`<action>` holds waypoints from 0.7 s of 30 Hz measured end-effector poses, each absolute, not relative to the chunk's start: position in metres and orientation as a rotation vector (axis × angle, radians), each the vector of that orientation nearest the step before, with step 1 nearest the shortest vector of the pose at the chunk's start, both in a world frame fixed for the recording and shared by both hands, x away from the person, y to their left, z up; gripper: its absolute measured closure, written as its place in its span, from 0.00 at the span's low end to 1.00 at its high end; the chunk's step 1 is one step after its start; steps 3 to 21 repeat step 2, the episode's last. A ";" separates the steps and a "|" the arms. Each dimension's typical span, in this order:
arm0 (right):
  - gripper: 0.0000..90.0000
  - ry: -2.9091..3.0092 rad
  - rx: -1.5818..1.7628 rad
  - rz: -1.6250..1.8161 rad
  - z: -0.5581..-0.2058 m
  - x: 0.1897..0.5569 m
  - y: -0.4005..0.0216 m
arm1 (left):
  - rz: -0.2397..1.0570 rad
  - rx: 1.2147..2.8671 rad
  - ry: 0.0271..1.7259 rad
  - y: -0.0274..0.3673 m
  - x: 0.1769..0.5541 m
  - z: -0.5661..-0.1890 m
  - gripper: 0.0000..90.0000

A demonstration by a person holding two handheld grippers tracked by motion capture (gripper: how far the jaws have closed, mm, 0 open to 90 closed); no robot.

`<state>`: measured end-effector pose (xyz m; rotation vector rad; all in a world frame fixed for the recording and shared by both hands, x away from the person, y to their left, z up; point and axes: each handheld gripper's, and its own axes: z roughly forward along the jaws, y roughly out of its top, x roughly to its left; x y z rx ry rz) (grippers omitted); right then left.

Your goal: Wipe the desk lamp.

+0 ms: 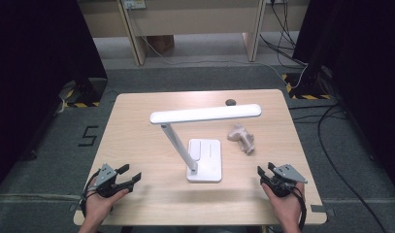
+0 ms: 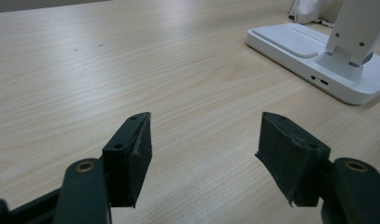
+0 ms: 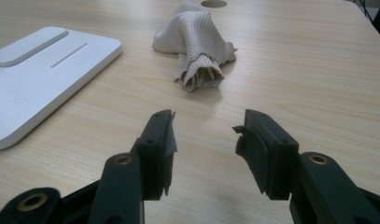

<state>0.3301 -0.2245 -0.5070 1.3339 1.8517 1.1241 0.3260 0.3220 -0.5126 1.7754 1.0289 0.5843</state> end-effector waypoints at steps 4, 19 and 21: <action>0.58 1.857 1.328 1.114 -0.509 0.331 -0.223 | 0.586 1.778 1.028 0.322 0.327 -0.513 0.38; 0.58 1.857 1.328 1.114 -0.509 0.331 -0.223 | 0.586 1.778 1.028 0.322 0.327 -0.513 0.38; 0.58 1.857 1.328 1.114 -0.509 0.331 -0.223 | 0.586 1.778 1.028 0.322 0.327 -0.513 0.38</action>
